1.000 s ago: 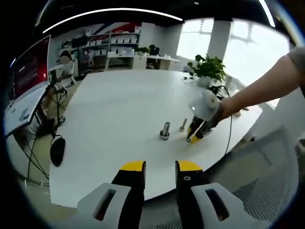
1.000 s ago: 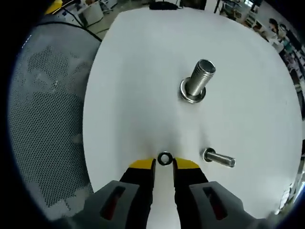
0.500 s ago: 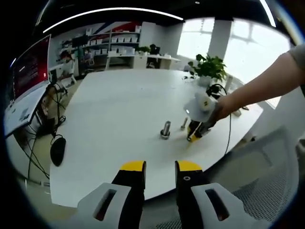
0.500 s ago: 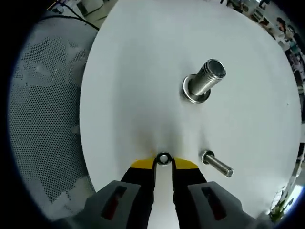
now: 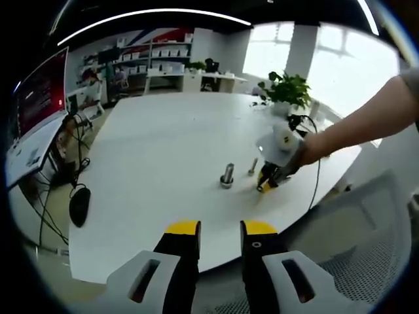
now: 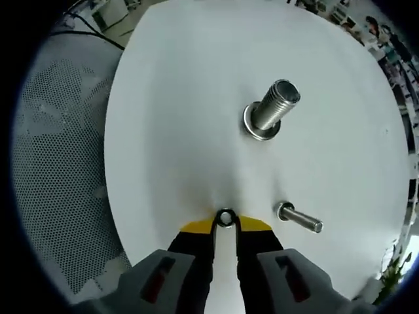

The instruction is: Place the washer onto the threaded stud by aligning its center hole with the stud, sliding it down to the base, and recovering from edge contact or off-axis alignment until the washer reaches the visible bottom stop.

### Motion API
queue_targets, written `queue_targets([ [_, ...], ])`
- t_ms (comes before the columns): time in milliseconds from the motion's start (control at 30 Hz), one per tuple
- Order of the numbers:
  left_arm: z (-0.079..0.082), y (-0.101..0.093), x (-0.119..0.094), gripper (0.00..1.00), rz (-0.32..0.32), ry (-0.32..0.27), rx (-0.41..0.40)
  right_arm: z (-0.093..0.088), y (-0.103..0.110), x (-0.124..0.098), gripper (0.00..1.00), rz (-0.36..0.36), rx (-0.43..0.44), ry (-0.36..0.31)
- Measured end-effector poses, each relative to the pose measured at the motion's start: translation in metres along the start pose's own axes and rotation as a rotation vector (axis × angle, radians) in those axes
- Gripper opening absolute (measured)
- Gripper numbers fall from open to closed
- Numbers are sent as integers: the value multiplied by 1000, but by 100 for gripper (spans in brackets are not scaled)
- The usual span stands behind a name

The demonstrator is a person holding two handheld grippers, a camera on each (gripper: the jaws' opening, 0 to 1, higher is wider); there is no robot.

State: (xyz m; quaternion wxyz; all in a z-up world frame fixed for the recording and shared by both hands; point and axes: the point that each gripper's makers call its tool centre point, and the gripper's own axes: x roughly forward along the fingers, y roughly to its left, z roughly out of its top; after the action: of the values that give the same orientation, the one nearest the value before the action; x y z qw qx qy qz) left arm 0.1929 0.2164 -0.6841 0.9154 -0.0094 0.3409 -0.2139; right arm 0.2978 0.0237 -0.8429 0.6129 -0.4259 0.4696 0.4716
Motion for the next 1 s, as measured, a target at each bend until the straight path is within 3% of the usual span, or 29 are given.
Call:
queue_targets([
  [33, 0, 0, 0, 22, 0, 1, 0, -2, 0, -1, 2, 29, -41, -4],
  [167, 1, 0, 0, 22, -3, -2, 0, 0, -2, -1, 3, 33, 32, -9],
  [267, 1, -1, 0, 22, -6, -6, 1, -1, -4, -1, 3, 39, 8, -14],
  [800, 2, -1, 0, 22, -8, -13, -5, -1, -3, -1, 3, 2, 17, -40],
  [1000, 3, -1, 0, 22, -13, -13, -6, 0, -4, 3, 4, -6, -2, -4],
])
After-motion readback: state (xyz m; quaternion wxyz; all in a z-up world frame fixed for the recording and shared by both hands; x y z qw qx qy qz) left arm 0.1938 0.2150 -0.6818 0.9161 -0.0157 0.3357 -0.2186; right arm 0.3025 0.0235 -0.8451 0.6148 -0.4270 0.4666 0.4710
